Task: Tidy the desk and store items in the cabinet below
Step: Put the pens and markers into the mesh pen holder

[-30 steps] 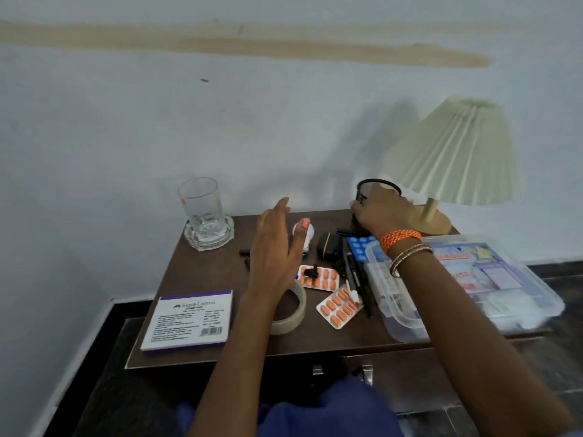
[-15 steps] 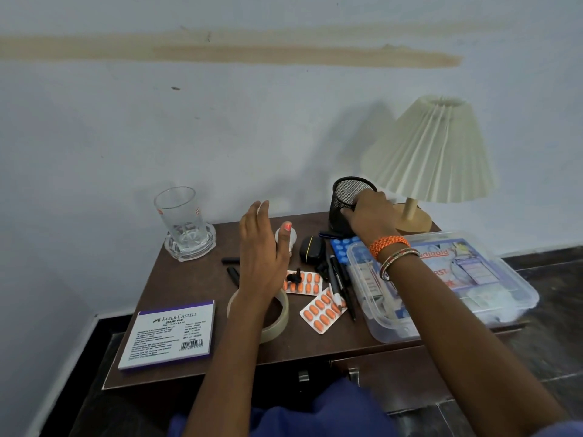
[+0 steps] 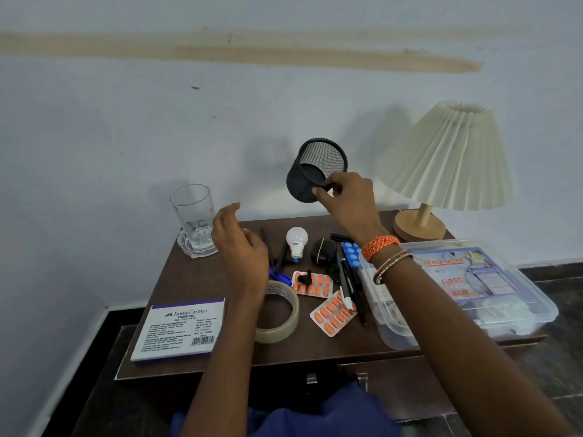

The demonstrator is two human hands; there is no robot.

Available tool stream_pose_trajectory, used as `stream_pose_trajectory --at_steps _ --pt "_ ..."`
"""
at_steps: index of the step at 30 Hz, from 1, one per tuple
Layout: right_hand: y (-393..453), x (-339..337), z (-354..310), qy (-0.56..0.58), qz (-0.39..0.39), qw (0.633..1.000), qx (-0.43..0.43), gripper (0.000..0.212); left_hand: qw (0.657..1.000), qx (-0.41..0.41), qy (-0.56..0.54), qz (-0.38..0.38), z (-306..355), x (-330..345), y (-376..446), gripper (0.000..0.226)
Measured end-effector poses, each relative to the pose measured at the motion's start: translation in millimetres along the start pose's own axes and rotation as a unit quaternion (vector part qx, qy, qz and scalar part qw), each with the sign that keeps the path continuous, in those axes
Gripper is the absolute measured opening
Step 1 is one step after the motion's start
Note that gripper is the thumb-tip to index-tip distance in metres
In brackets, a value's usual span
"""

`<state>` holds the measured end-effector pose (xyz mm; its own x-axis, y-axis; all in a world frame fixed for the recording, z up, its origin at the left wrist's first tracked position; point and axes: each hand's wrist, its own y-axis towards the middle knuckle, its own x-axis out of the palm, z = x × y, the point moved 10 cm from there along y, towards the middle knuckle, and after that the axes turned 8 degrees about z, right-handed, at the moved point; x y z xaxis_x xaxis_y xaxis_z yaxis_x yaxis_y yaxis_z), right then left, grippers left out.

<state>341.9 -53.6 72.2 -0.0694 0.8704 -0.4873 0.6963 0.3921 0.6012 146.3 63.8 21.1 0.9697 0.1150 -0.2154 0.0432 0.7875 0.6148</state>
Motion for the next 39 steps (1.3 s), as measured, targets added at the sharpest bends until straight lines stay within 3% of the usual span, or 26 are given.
stream_pose_trajectory --at_steps 8,17,29,39 --pt "1.7 53.8 -45.9 0.067 -0.028 0.995 -0.065 0.014 0.998 -0.059 0.032 0.005 -28.1 -31.1 18.5 0.034" --pt "-9.5 133.0 -46.8 0.009 -0.133 0.991 -0.031 0.019 0.996 -0.024 0.078 -0.034 -45.6 -43.8 34.0 0.040" --pt "-25.7 146.1 -31.5 -0.022 -0.183 0.983 0.000 0.024 0.997 0.003 0.072 -0.040 -43.2 -44.5 36.4 0.042" --pt "-20.9 140.9 -29.5 -0.133 -0.256 0.957 -0.013 0.035 0.997 -0.002 0.061 -0.046 -44.6 -39.6 33.8 0.042"
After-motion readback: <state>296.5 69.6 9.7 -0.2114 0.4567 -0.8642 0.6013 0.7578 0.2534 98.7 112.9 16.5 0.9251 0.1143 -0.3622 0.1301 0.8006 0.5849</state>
